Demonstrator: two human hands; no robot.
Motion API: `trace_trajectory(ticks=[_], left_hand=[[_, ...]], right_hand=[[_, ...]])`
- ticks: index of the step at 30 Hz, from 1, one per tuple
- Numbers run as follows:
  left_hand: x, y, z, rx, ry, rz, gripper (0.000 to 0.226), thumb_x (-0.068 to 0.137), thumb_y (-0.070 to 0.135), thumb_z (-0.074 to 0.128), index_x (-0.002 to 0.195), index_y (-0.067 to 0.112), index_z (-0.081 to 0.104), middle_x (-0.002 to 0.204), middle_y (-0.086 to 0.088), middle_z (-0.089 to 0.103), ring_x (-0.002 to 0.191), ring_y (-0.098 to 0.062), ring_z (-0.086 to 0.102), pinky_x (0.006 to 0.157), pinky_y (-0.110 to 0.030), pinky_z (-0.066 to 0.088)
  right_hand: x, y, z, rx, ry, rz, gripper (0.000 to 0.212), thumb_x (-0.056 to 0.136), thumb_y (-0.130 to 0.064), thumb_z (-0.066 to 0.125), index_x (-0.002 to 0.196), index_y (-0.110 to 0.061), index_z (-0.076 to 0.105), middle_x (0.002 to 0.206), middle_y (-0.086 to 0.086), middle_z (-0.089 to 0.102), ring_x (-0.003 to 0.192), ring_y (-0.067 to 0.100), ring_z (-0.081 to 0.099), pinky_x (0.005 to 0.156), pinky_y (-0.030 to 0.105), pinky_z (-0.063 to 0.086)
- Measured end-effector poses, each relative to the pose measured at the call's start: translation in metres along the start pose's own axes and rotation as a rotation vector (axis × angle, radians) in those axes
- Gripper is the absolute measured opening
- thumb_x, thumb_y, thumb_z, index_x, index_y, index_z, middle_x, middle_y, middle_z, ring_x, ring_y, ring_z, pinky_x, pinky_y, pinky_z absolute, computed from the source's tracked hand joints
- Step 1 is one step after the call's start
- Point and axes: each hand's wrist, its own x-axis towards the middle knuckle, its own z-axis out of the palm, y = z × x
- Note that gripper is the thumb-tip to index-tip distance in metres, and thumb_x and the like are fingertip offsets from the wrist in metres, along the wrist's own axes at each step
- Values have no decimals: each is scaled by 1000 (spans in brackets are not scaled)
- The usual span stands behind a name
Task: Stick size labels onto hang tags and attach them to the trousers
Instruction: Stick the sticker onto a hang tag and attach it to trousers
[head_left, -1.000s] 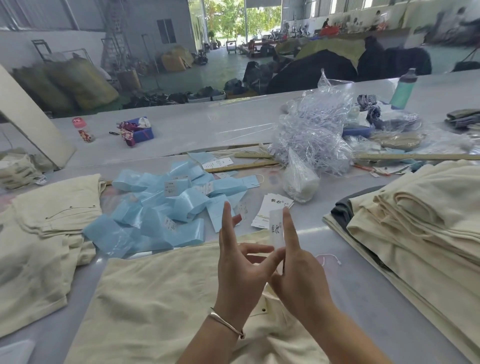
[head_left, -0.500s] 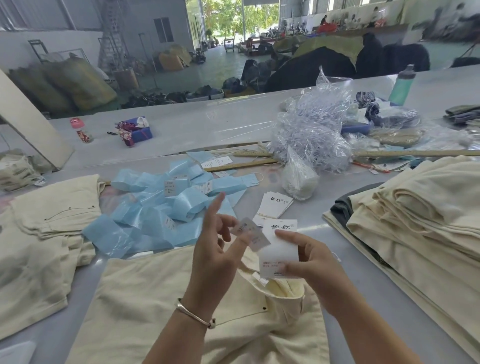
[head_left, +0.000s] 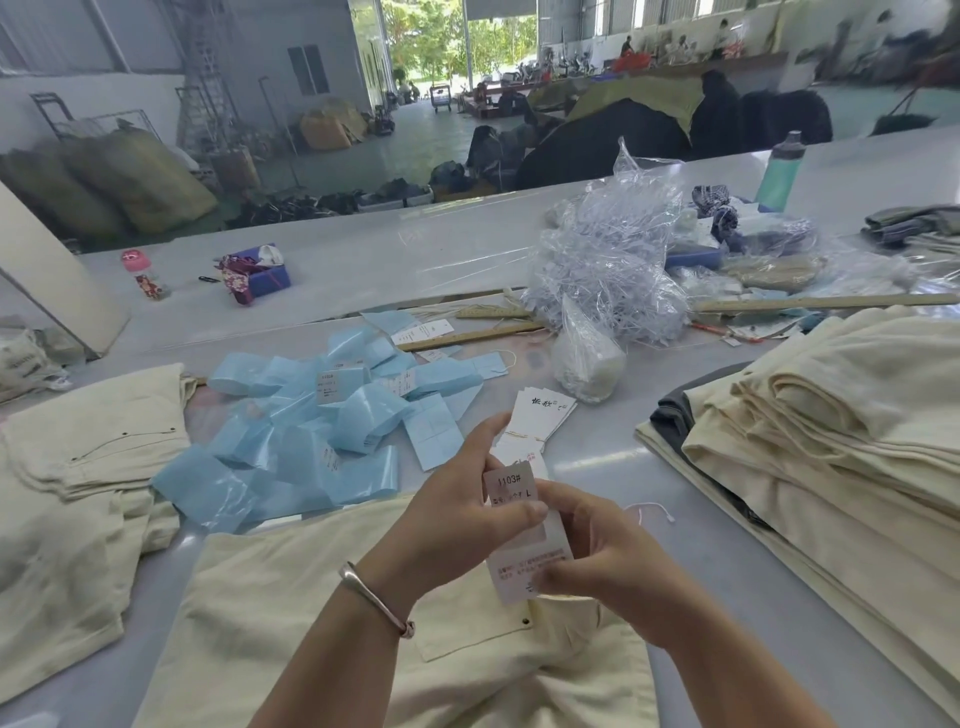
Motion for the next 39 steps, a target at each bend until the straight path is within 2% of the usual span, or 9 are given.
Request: trace_trajectory(ticks=[9, 12, 16, 20, 24, 28, 30, 34, 39], left_hand=[[-1, -1, 8, 43, 19, -9, 88, 77, 23, 79, 146, 43, 26, 92, 6, 57, 84, -4, 62, 82, -26, 53], [-1, -3, 8, 89, 24, 21, 92, 76, 29, 81, 148, 41, 24, 94, 6, 57, 86, -7, 61, 81, -25, 51], [-2, -7, 12, 185, 65, 73, 96, 75, 37, 80, 150, 39, 21, 103, 13, 47, 83, -2, 46, 83, -19, 42], [-1, -14, 11, 241, 112, 75, 103, 71, 50, 79, 151, 40, 15, 123, 8, 37, 107, -8, 43, 97, -24, 41], [0, -17, 7, -10, 205, -80, 105, 68, 47, 82, 149, 41, 15, 110, 15, 56, 90, 5, 58, 71, -7, 46], [-4, -21, 19, -459, 218, -140, 97, 73, 16, 84, 149, 29, 26, 91, -4, 75, 90, -17, 71, 76, -26, 57], [-6, -20, 24, -585, 227, -121, 94, 71, 17, 85, 146, 31, 30, 91, -9, 74, 90, -21, 71, 74, -27, 56], [-6, -19, 29, -707, 206, -115, 91, 68, 15, 86, 142, 34, 36, 92, -15, 73, 88, -22, 69, 75, -29, 56], [-8, -25, 30, -739, 156, -126, 83, 77, -4, 73, 144, 30, 36, 93, -21, 72, 88, -23, 69, 80, -31, 57]], right_hand=[[-1, 0, 4, 33, 16, -59, 71, 71, 23, 49, 128, -18, 59, 113, 14, 66, 99, 23, 63, 83, 36, 51], [1, 2, 5, 32, 21, -90, 74, 72, 23, 51, 129, -23, 58, 122, 19, 63, 103, 25, 62, 86, 39, 51], [2, 4, 6, 70, 55, -120, 76, 73, 23, 53, 129, -27, 59, 123, 9, 66, 108, 20, 63, 90, 35, 52], [2, 6, 3, 93, 142, -73, 78, 68, 16, 61, 137, -19, 46, 122, 7, 67, 107, 22, 65, 91, 41, 53], [4, 7, 1, 120, 206, -54, 85, 65, 12, 66, 141, -17, 42, 122, 9, 66, 109, 28, 65, 90, 45, 54], [8, 4, 4, 212, 299, -129, 67, 67, 6, 68, 131, -14, 57, 114, 14, 70, 103, 28, 68, 79, 37, 57], [10, 4, 6, 212, 383, -153, 52, 69, -2, 80, 118, -15, 68, 106, 18, 71, 99, 33, 68, 80, 42, 58], [16, 7, 10, 220, 612, -127, 36, 64, -18, 79, 99, -14, 75, 94, 20, 73, 84, 36, 69, 82, 57, 55], [20, 5, 10, 328, 741, -164, 32, 71, -2, 75, 101, -14, 73, 85, 21, 72, 73, 28, 68, 67, 41, 59]])
